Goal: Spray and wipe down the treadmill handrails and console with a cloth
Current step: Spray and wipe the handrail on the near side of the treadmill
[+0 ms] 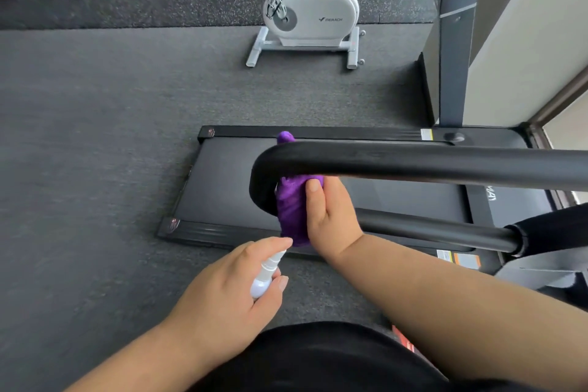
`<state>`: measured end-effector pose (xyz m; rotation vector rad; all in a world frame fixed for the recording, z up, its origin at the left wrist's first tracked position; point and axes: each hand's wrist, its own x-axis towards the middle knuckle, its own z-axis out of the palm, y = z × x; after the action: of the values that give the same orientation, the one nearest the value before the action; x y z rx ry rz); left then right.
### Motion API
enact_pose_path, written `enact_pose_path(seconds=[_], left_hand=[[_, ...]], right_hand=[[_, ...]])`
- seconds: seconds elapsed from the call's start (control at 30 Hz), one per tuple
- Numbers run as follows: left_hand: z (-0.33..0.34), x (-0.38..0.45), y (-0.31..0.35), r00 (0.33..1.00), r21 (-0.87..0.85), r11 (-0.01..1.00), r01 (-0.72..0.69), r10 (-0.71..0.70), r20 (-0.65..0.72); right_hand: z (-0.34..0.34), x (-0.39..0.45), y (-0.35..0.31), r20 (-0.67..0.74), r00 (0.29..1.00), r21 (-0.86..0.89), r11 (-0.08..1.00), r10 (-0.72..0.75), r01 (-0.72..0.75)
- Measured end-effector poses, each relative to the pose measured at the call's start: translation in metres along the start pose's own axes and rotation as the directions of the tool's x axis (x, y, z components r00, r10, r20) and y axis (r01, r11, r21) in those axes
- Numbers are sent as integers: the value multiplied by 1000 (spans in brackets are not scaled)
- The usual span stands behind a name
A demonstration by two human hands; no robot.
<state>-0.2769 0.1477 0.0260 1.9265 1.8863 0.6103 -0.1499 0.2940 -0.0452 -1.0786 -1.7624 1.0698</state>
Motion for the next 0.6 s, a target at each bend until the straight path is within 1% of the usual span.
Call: enact_pose_path(seconds=[0.07, 0.1, 0.13, 0.23, 0.3, 0.37, 0.4, 0.43, 0.47, 0.53, 0.57, 0.6], left_hand=[[-3, -4, -4, 1000, 13, 1000, 10, -10, -20], [-5, -6, -7, 999, 20, 1000, 18, -17, -28], [-6, -8, -9, 999, 25, 999, 22, -22, -30], [-8, -11, -14, 999, 26, 999, 24, -24, -22], [-9, -10, -16, 999, 7, 1000, 28, -28, -18], [-7, -7, -14, 999, -6, 1000, 28, -28, -15], [-6, -4, -14, 1000, -9, 1000, 20, -21, -18], [-5, -2, -12, 1000, -15, 1000, 9, -9, -19], [-4, 1, -11, 1000, -21, 1000, -4, 4, -16], [-3, 7, -8, 999, -26, 999, -31, 31, -11], [-2, 9, -7, 999, -27, 999, -47, 47, -10], [-2, 11, -6, 998, -28, 998, -63, 62, -11]], right_hand=[[19, 3, -3, 98, 988, 63, 992, -119, 113], [25, 3, -5, 132, 983, 68, 990, -131, 123], [30, 3, -6, 143, 983, 33, 994, -111, 108], [32, 3, -4, 113, 993, -170, 985, -14, 33], [28, 6, -5, 137, 990, -235, 972, 27, 6], [24, 7, -4, 180, 984, -327, 942, -18, 77], [22, 6, -3, 206, 975, -395, 904, -84, 161], [17, 3, 0, 245, 957, -480, 838, -158, 261], [11, -2, 4, 307, 930, -576, 739, -201, 350], [-2, -12, 13, 445, 876, -732, 487, -187, 476], [-10, -15, 16, 491, 856, -768, 383, -161, 513], [-18, -19, 19, 529, 837, -776, 319, -138, 544]])
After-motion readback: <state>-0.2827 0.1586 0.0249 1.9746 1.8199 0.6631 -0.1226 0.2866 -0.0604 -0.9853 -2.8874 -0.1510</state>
